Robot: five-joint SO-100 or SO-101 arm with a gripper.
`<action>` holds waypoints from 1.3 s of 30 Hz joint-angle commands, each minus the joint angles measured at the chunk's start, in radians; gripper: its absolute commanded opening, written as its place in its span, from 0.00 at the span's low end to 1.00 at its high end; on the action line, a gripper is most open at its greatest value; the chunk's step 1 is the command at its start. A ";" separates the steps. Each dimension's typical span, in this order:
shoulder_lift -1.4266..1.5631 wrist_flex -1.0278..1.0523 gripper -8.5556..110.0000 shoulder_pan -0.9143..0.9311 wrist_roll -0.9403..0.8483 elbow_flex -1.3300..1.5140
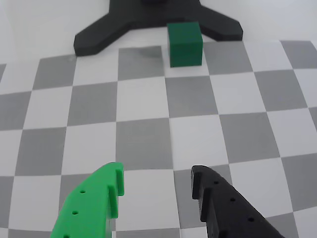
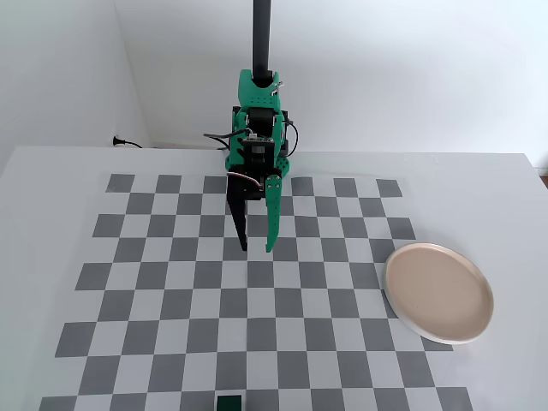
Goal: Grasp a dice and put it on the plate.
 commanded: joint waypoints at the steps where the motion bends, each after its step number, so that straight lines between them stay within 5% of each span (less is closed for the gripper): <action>1: -0.104 -0.129 0.16 0.014 -0.009 -0.043; 39: -1.637 -0.531 0.20 0.054 0.005 -1.081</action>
